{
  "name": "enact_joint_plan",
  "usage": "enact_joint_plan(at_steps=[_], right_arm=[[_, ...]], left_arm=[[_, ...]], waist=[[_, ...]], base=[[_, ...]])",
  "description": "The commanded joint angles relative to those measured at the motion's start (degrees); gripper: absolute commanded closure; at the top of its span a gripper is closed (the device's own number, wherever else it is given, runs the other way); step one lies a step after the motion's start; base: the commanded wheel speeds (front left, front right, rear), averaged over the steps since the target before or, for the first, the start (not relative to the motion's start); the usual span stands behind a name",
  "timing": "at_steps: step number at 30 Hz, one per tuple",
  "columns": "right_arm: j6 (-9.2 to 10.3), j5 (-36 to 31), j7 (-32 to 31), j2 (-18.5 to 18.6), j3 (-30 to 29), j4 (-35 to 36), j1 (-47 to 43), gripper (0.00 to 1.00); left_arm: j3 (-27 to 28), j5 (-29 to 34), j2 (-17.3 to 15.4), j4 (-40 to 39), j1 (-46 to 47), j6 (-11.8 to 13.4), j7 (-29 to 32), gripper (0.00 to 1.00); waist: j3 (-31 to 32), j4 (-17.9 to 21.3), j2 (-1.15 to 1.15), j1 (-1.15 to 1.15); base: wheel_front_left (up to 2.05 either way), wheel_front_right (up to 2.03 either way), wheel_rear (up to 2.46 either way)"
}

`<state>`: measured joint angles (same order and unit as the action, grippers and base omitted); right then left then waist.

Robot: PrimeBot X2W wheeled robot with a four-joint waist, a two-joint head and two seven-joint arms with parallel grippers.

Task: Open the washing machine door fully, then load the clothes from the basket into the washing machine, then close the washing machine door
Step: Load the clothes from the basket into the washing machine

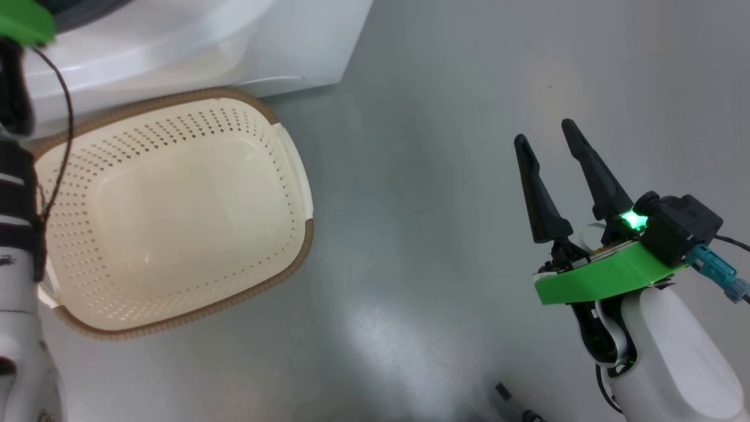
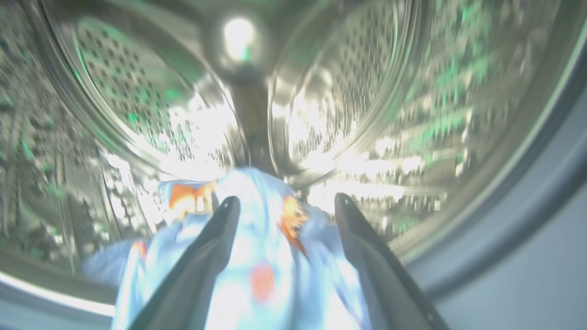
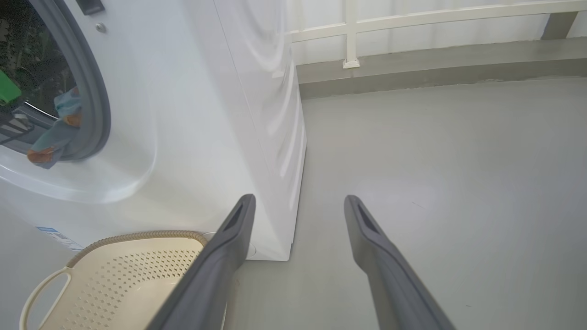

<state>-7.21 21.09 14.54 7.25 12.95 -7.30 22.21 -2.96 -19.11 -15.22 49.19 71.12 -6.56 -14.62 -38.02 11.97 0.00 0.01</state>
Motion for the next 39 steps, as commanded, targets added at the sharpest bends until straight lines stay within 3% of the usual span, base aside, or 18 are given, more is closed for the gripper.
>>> enact_joint_plan(at_steps=[1, 8, 14, 23, 39], right_arm=[[-0.28, -0.64, 0.46, -0.13, 1.25, 1.06, -0.13, 0.0], [-0.28, -0.61, 0.46, 0.33, 1.4, 0.59, -0.03, 0.0], [-0.28, -0.32, 0.46, 0.93, 1.67, 0.1, -0.31, 0.0], [-0.28, 0.29, 0.46, 2.42, 1.61, -0.6, -0.81, 0.0], [-0.28, 2.17, 0.46, 4.73, 1.23, -1.67, -4.0, 0.0]], left_arm=[[0.08, 0.67, -2.76, 0.74, 0.21, -0.22, 0.23, 0.0], [-3.83, 1.64, -1.66, 13.21, 5.48, -0.67, 2.48, 0.0], [-6.11, 0.45, -0.19, 15.65, 4.87, -0.89, 0.49, 0.0], [-6.53, -2.38, 0.06, 7.43, -3.1, -0.91, -0.36, 0.0], [-3.19, 0.19, 3.84, -10.35, -23.25, -0.92, -0.37, 0.0]], waist=[[0.21, -0.23, 0.0, -0.01], [1.45, -1.37, 0.0, -0.01], [4.11, -2.54, 0.0, -0.01], [8.49, -4.99, 0.0, -0.01], [19.88, -10.19, 0.0, -0.01]], base=[[0.0, 0.0, 0.0], [0.0, 0.0, 0.0], [0.0, 0.0, 0.0], [0.0, 0.0, 0.0], [0.0, 0.0, 0.0]])
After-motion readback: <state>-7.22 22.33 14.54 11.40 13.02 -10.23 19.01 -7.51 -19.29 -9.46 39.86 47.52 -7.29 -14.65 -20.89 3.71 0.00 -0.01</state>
